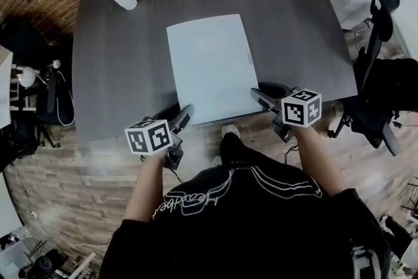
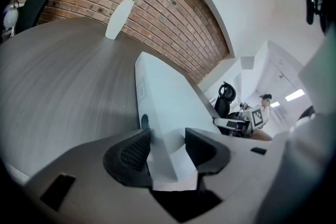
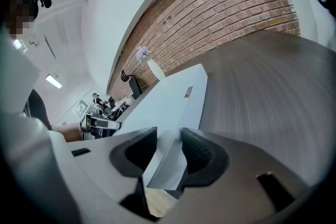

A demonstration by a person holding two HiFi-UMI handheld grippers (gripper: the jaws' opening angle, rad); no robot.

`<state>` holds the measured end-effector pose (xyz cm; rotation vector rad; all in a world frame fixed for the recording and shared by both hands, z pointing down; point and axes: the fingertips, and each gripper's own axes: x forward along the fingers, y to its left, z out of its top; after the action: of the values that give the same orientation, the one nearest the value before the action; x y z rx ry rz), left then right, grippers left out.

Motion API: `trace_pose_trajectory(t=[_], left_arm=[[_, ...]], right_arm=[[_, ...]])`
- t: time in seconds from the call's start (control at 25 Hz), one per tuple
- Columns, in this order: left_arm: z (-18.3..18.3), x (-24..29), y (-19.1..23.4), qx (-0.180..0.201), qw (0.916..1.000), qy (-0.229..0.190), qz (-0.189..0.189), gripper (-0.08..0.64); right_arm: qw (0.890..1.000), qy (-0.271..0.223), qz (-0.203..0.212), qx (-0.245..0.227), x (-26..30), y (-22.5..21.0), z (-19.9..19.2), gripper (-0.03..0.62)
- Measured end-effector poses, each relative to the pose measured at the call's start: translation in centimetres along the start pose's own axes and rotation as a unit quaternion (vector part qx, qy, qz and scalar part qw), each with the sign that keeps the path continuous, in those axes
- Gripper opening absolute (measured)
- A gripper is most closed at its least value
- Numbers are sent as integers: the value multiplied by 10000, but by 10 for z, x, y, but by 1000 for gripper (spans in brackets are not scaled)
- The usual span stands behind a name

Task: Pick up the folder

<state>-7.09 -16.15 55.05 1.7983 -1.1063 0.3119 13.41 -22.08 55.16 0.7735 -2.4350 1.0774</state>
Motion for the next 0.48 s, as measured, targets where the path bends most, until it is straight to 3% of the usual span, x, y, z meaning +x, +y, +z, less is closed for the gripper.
trace_pose_trajectory(t=[0.48], left_arm=[[-37, -23, -10, 72, 10000, -9, -35, 206]], right_arm=[[10000, 3, -39, 52, -18, 23, -37, 129]])
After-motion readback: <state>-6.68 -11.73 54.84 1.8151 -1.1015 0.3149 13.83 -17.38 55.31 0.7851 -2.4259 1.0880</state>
